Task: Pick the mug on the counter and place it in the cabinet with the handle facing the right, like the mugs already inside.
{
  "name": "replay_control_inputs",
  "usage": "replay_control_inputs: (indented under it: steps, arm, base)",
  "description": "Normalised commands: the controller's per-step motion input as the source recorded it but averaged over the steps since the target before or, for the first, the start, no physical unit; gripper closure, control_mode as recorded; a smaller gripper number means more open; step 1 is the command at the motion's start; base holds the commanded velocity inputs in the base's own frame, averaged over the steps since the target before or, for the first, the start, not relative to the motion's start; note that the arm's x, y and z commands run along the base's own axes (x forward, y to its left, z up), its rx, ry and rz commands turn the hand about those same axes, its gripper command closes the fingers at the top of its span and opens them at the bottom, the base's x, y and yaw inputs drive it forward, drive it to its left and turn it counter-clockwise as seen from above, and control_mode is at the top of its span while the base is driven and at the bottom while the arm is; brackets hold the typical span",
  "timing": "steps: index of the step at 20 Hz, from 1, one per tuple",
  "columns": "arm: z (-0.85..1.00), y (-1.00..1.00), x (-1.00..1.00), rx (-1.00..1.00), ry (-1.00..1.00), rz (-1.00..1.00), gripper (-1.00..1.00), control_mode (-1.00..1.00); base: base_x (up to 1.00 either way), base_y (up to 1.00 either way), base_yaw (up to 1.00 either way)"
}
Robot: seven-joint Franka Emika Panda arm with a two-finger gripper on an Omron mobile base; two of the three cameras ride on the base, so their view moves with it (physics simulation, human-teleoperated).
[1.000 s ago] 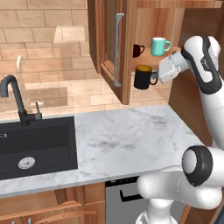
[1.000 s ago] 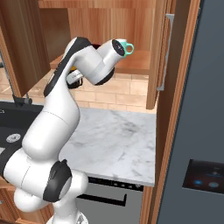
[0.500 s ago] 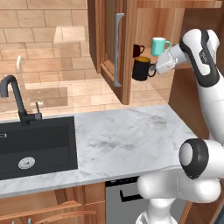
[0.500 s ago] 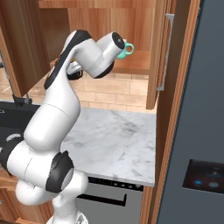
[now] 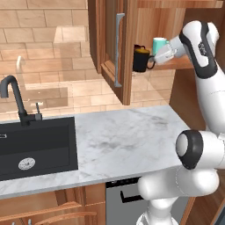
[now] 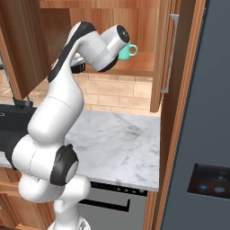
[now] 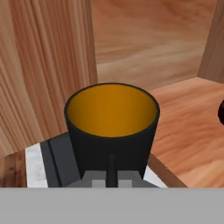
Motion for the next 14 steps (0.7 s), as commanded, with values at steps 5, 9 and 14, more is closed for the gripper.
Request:
replay_control_inputs:
  steps: [5,9,14]
  arm:
    - [0.07,0.0,0.21,0.01,0.01,-0.02,1.0,-1.0]
    - [0.0,0.0,0.24,0.0,0.0,-0.02,1.0,-1.0]
    - [0.0,0.0,0.3,0.0,0.0,-0.02,1.0,-1.0]
  base:
    - [0.0,0.0,0.0]
    - [0.0,0.0,0.0]
    - [0.0,0.0,0.0]
